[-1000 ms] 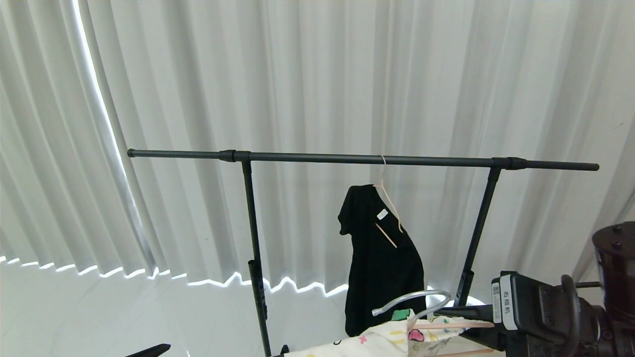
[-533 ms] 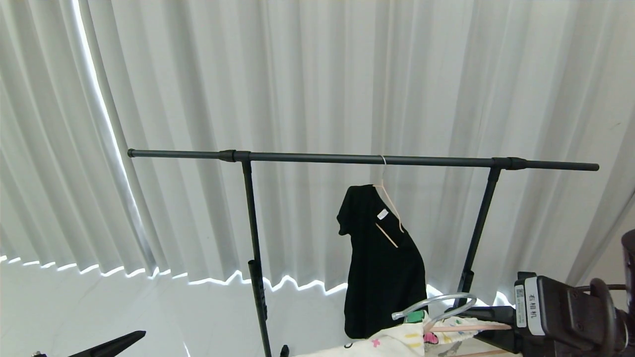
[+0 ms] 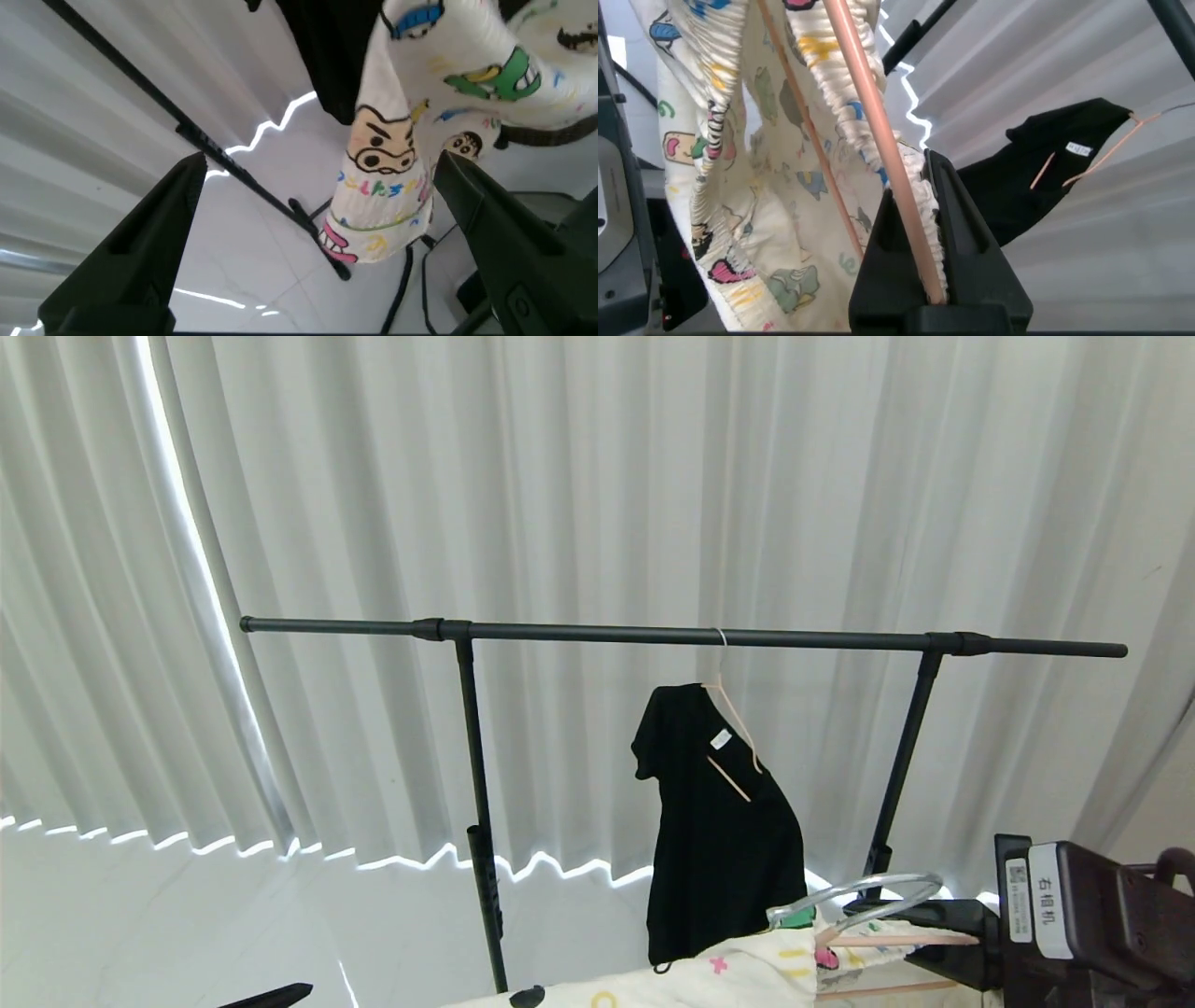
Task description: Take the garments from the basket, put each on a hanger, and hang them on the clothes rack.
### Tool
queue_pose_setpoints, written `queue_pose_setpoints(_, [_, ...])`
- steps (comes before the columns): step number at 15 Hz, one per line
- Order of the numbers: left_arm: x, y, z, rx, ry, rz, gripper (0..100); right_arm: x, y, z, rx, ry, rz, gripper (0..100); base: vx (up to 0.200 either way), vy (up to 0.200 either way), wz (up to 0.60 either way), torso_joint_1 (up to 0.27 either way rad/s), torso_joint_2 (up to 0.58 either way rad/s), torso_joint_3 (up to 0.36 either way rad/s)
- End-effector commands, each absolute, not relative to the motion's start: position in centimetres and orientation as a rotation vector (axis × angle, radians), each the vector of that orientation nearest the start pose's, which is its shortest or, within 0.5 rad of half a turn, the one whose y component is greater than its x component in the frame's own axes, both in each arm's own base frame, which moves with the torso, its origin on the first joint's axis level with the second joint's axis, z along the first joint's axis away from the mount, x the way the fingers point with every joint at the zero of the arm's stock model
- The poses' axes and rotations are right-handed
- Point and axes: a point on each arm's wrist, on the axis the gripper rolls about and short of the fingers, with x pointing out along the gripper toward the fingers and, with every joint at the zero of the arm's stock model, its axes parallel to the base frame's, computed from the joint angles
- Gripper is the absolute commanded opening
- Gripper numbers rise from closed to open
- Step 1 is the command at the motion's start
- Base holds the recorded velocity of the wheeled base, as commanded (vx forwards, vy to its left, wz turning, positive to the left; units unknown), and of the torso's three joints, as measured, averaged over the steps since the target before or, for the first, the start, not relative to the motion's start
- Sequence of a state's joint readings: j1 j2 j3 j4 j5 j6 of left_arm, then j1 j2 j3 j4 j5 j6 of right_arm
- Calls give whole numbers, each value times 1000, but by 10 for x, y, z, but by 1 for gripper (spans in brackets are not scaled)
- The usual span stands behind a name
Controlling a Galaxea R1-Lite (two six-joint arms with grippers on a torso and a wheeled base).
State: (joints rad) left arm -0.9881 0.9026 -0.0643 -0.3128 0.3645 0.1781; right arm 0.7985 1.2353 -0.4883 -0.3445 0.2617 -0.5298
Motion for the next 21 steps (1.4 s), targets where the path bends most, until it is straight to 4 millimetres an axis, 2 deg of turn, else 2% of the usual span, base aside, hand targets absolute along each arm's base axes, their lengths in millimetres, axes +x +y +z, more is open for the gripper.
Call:
queue_pose_setpoints(1, [52,-59,103,514,403,-619,100,116,130,181,-580,102,1158,0,0,0,0,0,0,0])
queue_pose_setpoints(3, [62,-56,99,495,477,-543,100,107,133,184,-578,73,1205,0,0,0,0,0,0,0])
queue_pose_setpoints(7, [60,-51,96,452,487,-579,100,104,133,186,-579,54,1218,0,0,0,0,0,0,0])
queue_pose_setpoints(8, [60,-52,100,445,467,-596,0,103,132,187,-578,48,1216,0,0,0,0,0,0,0])
queue_pose_setpoints(12, [61,-52,103,424,457,-608,0,103,131,187,-575,48,1209,0,0,0,0,0,0,0])
queue_pose_setpoints(18, [61,-31,88,381,535,-386,0,107,117,190,-527,68,1123,0,0,0,0,0,0,0])
queue_pose_setpoints(21, [61,-27,88,367,540,-339,0,107,114,191,-493,79,1106,0,0,0,0,0,0,0])
